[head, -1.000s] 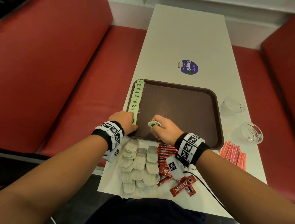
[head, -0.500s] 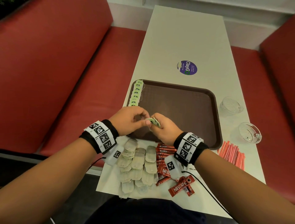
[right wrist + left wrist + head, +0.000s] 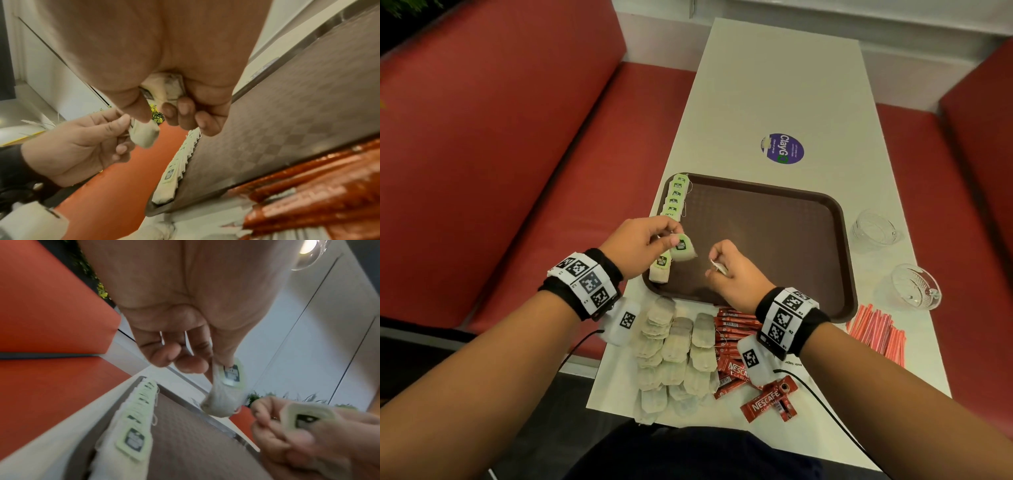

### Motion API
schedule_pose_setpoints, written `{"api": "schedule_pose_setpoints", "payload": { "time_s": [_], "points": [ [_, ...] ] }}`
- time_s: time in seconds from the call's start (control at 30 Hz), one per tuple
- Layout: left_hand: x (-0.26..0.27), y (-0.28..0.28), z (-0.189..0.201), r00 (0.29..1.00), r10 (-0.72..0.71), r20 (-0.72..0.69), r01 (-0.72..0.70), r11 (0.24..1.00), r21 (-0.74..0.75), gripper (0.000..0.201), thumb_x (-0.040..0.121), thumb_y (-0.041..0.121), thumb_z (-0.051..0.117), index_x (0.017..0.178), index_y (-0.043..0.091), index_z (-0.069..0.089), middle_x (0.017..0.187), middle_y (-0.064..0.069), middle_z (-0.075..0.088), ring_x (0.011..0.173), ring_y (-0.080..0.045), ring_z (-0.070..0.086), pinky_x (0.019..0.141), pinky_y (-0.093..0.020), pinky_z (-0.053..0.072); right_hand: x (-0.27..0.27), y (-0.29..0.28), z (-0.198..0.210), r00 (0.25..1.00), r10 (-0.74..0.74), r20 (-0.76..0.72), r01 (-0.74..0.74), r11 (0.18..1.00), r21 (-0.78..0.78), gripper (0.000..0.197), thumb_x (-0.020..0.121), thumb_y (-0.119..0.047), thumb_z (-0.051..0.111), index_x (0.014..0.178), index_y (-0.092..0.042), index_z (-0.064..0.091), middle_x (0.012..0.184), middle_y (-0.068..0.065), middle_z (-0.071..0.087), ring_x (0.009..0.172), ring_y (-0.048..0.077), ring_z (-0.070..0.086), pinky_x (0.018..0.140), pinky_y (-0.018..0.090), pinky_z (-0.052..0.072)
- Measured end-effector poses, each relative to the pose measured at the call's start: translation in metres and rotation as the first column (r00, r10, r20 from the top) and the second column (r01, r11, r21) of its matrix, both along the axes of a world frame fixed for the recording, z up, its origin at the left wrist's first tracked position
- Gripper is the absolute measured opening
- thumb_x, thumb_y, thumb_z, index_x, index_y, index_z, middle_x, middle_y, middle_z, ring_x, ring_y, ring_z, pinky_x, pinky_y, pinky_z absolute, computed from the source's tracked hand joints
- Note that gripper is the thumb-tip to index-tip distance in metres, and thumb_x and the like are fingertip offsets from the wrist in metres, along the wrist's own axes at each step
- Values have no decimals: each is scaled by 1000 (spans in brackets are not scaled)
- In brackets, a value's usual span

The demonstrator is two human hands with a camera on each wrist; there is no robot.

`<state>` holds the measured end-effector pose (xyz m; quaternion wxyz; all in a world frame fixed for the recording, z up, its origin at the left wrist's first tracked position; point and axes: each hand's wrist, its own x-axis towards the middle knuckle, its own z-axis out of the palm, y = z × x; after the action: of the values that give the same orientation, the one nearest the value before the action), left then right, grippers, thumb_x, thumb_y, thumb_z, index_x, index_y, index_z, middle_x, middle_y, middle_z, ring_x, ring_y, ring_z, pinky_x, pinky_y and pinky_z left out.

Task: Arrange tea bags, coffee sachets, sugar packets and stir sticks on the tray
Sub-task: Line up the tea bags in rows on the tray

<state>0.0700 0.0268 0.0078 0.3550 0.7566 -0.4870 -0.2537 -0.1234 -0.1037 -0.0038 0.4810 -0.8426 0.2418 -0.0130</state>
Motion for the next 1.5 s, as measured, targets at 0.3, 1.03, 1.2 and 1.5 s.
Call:
{"api": "schedule_pose_setpoints", "payload": {
  "time_s": [0.3, 1.03, 1.2, 1.5],
  "points": [
    [11, -3, -32, 983, -11, 182, -69, 900, 431, 14, 98, 27, 58, 109, 26, 68, 82, 5, 64, 72, -10, 58, 69, -25, 42, -7, -2, 4, 999, 13, -37, -13, 1000, -13, 17, 95, -8, 48, 84, -18, 39, 73, 1, 46, 64, 15, 40, 61, 34, 36],
    [-11, -22, -25, 884, -161, 438, -126, 821, 556, 32, 86, 58, 63, 85, 26, 56, 83, 6, 61, 78, -16, 59, 65, -31, 47, -8, -12, 3, 999, -35, 4, 35, 999, -23, 6, 95, -20, 64, 94, -19, 59, 94, -1, 63, 69, 16, 70, 73, 37, 58],
    [-24, -33, 0, 979, -161, 127, 147, 982, 114, 20, 93, 46, 62, 93, 27, 68, 81, 8, 63, 75, -13, 58, 70, -30, 49, -3, -19, -2, 990, -82, 111, 96, 988, -122, 25, 90, -25, 73, 77, -38, 55, 101, -2, 56, 85, 16, 57, 77, 24, 46],
    [-30, -56, -2, 983, -150, 102, 144, 988, 57, 14, 84, 31, 77, 95, 21, 75, 80, 6, 69, 75, -8, 62, 70, -26, 49, 6, -29, 1, 926, -314, 211, 297, 949, 110, 13, 86, -28, 77, 97, -24, 70, 86, -1, 72, 81, 22, 68, 76, 46, 59]
  ]
}}
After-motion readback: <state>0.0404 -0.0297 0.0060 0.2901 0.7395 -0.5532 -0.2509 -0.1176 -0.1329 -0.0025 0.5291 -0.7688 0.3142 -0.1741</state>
